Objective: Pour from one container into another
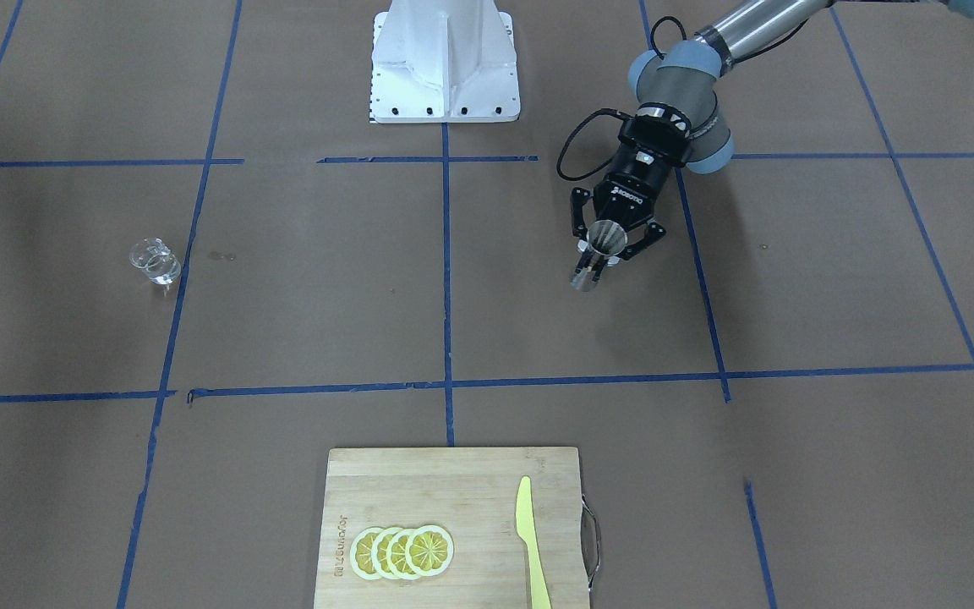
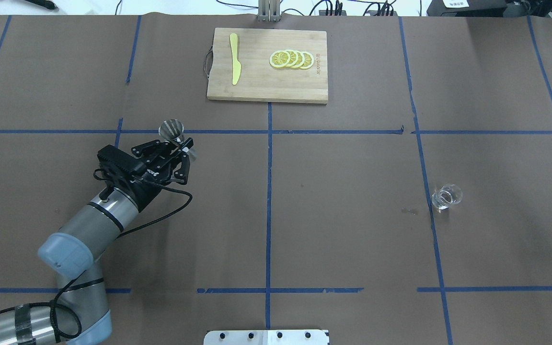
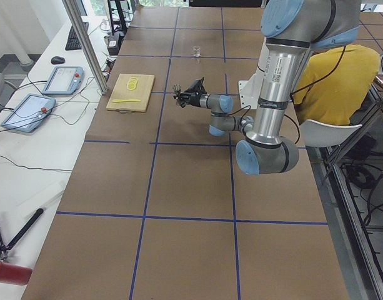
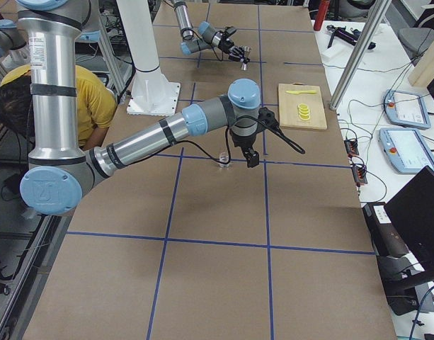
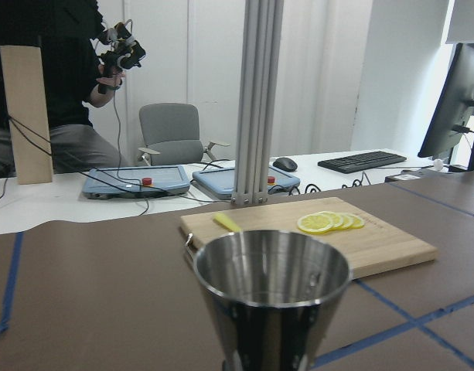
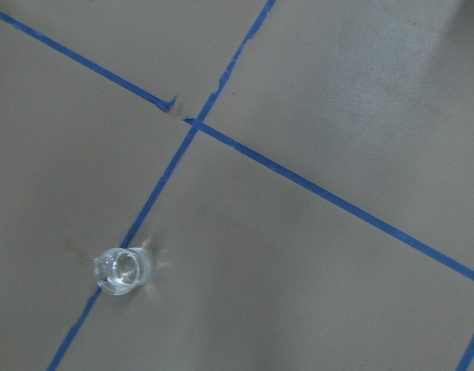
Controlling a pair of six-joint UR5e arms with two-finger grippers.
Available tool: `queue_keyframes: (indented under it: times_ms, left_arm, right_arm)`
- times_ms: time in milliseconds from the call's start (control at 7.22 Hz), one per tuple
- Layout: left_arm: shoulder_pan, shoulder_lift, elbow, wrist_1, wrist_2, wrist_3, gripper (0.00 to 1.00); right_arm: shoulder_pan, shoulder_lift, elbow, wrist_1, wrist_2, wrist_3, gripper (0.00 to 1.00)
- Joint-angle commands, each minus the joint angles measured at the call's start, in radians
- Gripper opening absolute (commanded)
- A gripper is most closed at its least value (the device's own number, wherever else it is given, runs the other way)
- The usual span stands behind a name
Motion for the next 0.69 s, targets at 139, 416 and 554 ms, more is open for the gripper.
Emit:
queue_keyframes:
  times_ms: [139, 416, 554]
  left_arm:
    - [0.028, -0.077, 0.033, 0.023, -0.019, 0.001, 0.0]
    - [0.029, -0.089, 0.037, 0.026, -0.017, 0.001, 0.0]
    - [0.029, -0.089, 0.04, 0.026, -0.017, 0.001, 0.0]
  right_arm:
    - [-0.096, -0.009, 0.05, 0.175, -0.045, 0.312, 0.99]
    - [-0.371, -0.073, 0.048, 0.569, -0.368, 0.881, 1.0]
    - [-0.497, -0.104, 0.051, 0.65, -0.532, 0.991, 1.0]
